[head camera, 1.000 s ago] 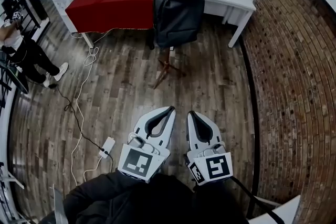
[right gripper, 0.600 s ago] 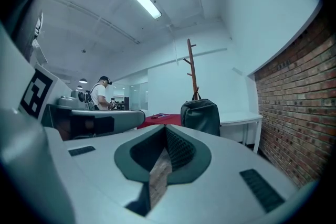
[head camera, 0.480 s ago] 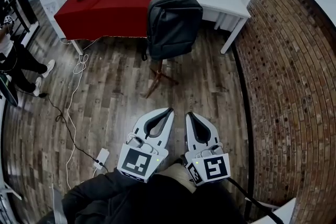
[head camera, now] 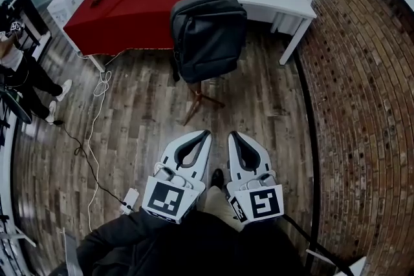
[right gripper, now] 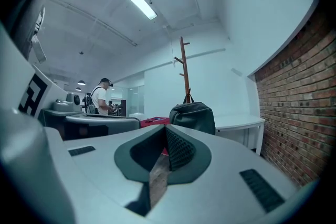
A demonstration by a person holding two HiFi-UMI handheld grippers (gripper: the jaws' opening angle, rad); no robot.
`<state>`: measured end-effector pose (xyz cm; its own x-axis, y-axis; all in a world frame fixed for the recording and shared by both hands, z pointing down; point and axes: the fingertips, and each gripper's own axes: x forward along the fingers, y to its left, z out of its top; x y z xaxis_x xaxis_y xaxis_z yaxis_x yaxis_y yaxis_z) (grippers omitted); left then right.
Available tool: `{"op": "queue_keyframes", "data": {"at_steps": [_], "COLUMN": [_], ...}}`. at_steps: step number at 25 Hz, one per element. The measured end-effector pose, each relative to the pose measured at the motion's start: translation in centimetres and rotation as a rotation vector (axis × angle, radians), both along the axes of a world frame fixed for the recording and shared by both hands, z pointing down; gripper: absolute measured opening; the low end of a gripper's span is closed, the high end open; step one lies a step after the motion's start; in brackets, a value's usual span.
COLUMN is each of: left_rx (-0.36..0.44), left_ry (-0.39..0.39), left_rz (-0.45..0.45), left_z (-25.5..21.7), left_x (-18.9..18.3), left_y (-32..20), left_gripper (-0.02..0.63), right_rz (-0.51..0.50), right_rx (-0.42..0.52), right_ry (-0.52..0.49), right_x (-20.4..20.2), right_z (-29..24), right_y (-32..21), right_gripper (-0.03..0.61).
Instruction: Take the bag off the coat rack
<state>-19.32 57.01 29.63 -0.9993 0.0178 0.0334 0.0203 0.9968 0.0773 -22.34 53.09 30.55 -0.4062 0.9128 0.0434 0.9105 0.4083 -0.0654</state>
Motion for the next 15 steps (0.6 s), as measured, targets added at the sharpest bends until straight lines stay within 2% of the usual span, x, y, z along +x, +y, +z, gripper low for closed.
{"op": "queue_keyframes", "data": {"at_steps": [9,15], "left_rx": [-0.027,-0.043], "left_ry": [0.031,0.038], "left_rz": [-0.068,-0.115], "left_z": [-0.3,-0.6], "left_x": [-9.4,-13.7], "left_y": [1.4,1.8], "left_gripper": [0.009,0.009], "right_rz": [-0.080,-0.129], "right_rx": [-0.028,-0.044], "right_ry": [0.027,0.035], "right_x": [-9.4,-14.0], "right_z": [0.0,-0.1], "right_y": [2.1,2.9], "right_gripper": [0.008,0.008]}}
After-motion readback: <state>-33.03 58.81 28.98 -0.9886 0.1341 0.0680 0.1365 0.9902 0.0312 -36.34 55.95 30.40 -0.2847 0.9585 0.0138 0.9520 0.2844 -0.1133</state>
